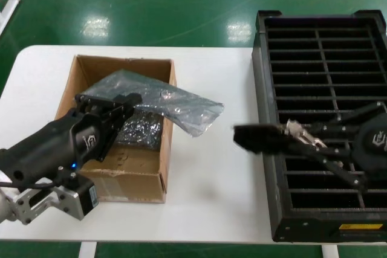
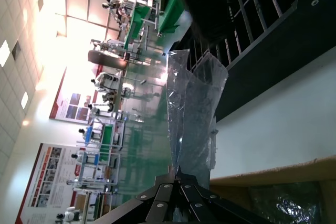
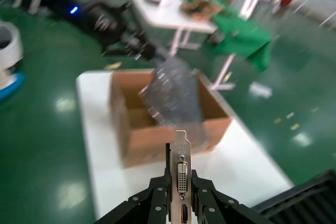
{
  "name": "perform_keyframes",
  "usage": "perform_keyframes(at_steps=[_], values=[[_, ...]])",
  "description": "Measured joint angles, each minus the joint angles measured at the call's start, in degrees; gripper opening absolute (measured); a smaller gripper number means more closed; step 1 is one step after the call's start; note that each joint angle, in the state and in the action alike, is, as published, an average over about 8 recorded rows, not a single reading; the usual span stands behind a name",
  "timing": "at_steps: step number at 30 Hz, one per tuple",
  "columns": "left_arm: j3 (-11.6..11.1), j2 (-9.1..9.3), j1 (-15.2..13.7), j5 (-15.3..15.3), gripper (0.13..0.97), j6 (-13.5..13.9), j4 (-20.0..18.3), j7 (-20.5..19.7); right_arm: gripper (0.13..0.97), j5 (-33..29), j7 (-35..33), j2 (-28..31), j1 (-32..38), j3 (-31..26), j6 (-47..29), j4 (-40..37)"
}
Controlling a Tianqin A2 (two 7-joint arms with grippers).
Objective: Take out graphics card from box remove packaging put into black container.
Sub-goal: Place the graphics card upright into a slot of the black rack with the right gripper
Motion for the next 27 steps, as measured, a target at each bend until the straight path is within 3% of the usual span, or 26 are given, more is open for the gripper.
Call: perform_keyframes(at_steps=[9,27], values=[[0.0,0.0,0.0,0.0,0.138,0.0,0.0,0.0,0.192,-6.01,4.35,-1.51,13.01,-7.7,-16.7,-3.81],[0.0,0.0,0.0,0.0,0.138,0.0,0.0,0.0,0.192,-10.98,6.86,-1.95,20.33,-12.76,-29.53,-0.81]])
